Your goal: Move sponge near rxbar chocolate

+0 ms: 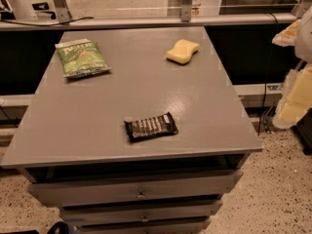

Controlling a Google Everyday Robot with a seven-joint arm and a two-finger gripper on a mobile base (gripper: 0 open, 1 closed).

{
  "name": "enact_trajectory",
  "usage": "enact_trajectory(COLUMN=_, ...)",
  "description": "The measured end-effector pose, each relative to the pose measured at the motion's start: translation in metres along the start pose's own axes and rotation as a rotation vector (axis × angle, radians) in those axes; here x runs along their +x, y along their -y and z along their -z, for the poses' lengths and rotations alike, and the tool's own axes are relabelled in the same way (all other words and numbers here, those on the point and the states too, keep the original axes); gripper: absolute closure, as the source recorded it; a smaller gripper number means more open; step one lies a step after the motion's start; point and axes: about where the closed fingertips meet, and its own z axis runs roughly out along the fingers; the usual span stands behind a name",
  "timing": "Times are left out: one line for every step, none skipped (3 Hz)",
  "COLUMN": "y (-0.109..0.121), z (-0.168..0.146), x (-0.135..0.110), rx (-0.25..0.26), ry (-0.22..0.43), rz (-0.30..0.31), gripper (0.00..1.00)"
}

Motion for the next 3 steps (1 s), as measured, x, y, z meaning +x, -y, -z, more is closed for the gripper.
enact_trajectory(y=0.0, z=0.0, x=0.0, rx=0.0, ry=0.0, rz=0.0, gripper=0.0)
enact_trajectory(y=0.005, z=-0.01, x=-0.009, rx=0.009, ry=0.026, rz=0.0, gripper=0.0)
enact_trajectory(y=0.026, z=-0.047, x=-0.038, rx=0.029, ry=0.091, rz=0.031, gripper=0.0)
